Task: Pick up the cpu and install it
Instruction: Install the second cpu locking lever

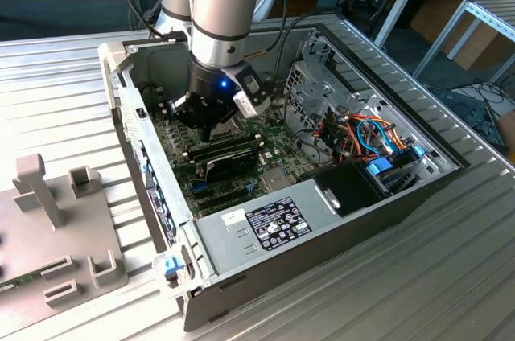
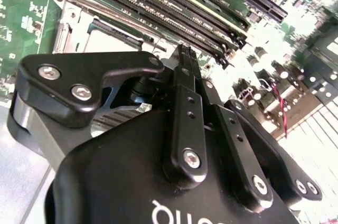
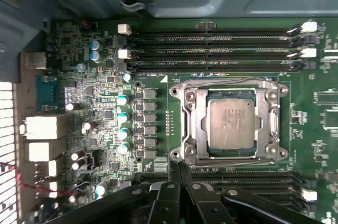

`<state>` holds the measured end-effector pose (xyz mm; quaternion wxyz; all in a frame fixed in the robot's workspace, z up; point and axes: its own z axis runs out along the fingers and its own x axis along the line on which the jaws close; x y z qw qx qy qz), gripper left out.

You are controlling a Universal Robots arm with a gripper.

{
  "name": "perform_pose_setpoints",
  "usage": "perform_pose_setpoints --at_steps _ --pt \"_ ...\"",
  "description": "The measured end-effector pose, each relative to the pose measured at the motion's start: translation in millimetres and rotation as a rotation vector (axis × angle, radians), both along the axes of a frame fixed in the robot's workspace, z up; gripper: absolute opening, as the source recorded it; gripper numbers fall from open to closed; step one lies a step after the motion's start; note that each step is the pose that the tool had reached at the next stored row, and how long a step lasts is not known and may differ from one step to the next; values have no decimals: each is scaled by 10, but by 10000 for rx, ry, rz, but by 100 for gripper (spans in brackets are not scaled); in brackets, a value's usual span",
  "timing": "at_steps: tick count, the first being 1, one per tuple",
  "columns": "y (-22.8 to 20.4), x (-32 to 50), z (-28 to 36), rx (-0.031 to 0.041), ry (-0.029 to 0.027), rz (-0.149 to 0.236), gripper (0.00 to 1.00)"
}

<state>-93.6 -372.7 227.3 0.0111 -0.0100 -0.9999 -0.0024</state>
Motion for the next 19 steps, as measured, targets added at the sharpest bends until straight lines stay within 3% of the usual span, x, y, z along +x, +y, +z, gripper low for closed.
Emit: perform_pose_setpoints --at_steps 9,15,17,19 --pt "4 0 263 -77 -1 0 11" --pt "4 13 267 -92 1 -2 11" --pt "4 52 266 -89 1 0 11" --pt "5 143 265 -89 0 -2 11"
